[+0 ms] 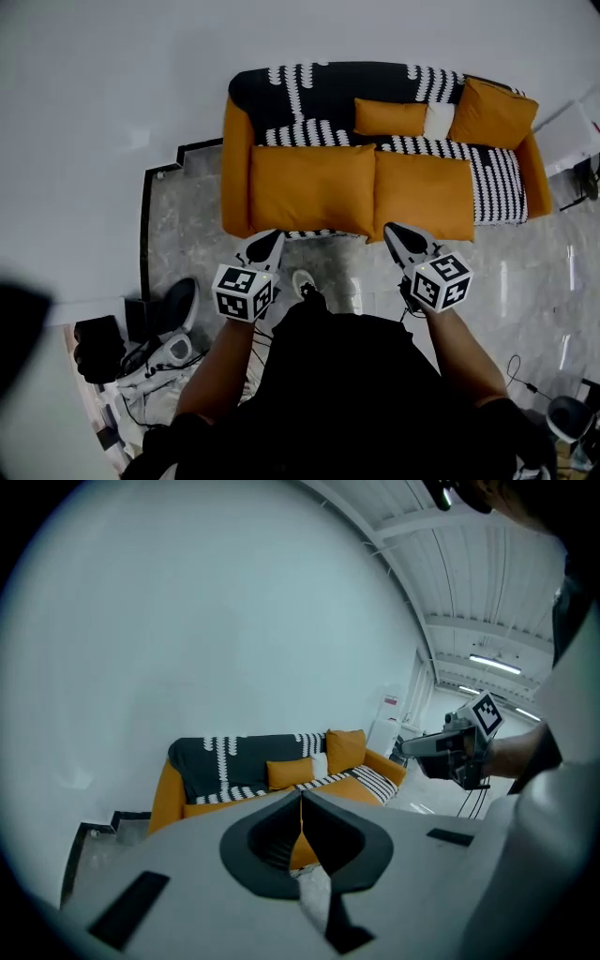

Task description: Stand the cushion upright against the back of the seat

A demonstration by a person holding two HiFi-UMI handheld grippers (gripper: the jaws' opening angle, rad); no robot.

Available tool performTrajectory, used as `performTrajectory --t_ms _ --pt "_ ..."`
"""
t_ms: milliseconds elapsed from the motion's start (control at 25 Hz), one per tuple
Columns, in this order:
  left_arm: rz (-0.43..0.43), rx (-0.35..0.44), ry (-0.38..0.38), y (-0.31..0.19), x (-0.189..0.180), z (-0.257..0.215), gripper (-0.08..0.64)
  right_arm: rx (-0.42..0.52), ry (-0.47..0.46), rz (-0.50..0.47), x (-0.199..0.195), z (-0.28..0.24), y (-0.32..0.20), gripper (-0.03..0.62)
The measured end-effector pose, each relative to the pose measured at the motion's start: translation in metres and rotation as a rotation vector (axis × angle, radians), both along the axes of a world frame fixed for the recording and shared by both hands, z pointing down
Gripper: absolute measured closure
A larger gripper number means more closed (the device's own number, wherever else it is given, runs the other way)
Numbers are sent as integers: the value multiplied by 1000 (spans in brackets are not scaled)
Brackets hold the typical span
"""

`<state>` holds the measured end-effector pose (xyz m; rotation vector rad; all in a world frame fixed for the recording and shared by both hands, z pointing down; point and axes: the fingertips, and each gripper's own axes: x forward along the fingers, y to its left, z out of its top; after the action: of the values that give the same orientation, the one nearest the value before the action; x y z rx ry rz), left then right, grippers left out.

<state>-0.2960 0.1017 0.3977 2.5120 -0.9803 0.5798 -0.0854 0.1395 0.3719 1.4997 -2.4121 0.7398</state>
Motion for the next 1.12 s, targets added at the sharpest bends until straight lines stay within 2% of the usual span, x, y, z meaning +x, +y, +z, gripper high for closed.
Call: performTrajectory --t_ms 120,200,320,480,600,760,880,1120 --pt "9 -17 -63 -27 -29 31 543 -41 57 27 -1 28 -22 552" --pt "7 -53 -94 -43 -47 53 543 -119 47 62 2 57 -32 554" --pt "6 -121 -99 -62 -71 84 543 -242 30 120 7 105 -46 554" --pt "21 -175 -109 -78 -86 119 543 -314 139 139 18 148 -56 552" --pt "11 -187 -125 -85 -95 141 543 -345 206 120 17 172 -59 552" --pt "-7 -166 -107 -100 -98 165 541 -353 317 78 23 207 -70 552" --pt "-16 -170 -149 -105 -100 191 541 -373 401 36 27 242 -72 552" --pt "-50 -266 -224 -92 -103 256 540 -491 482 -62 30 324 -59 549"
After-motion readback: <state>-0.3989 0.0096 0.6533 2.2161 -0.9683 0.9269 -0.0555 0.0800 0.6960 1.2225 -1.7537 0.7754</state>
